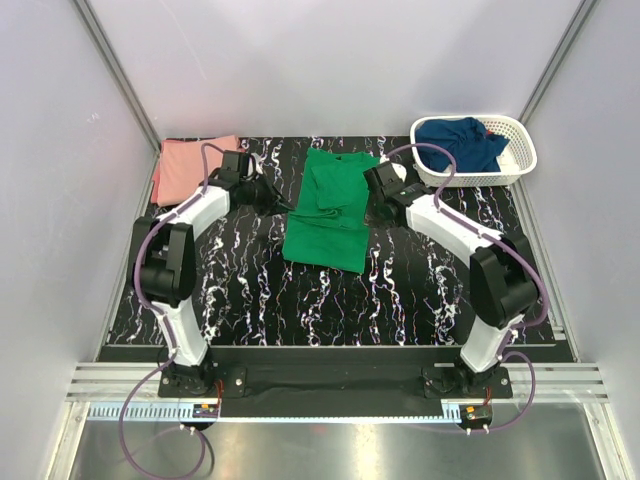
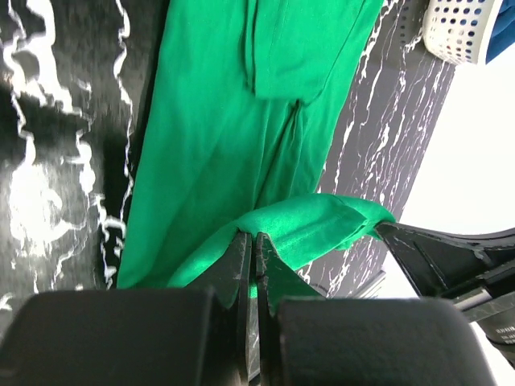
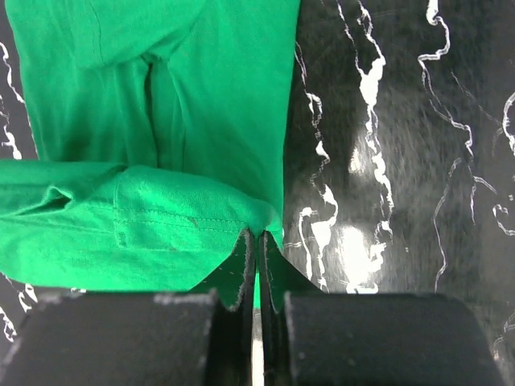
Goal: Fold and stack the t-shirts
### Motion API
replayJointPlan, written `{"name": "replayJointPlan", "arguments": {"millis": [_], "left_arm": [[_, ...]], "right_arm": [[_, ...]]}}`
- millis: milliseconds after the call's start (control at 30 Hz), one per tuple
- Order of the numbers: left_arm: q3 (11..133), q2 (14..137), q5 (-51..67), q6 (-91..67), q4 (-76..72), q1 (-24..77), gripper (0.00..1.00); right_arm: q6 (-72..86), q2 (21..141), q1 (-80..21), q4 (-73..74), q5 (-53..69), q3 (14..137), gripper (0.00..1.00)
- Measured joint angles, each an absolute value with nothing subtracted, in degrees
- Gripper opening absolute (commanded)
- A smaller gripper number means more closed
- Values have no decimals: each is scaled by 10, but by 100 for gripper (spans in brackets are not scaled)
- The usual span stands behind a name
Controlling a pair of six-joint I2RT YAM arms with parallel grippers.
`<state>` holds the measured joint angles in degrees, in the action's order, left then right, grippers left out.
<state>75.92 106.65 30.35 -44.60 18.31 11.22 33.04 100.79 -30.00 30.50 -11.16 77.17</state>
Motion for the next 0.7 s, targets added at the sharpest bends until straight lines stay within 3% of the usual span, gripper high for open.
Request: {"name": "replayJointPlan", "arguments": {"millis": [700], "left_arm": [[893,1220,381,-439,171,96,1]], "right_arm": [[308,1093,-258,298,-67,854,0]]}}
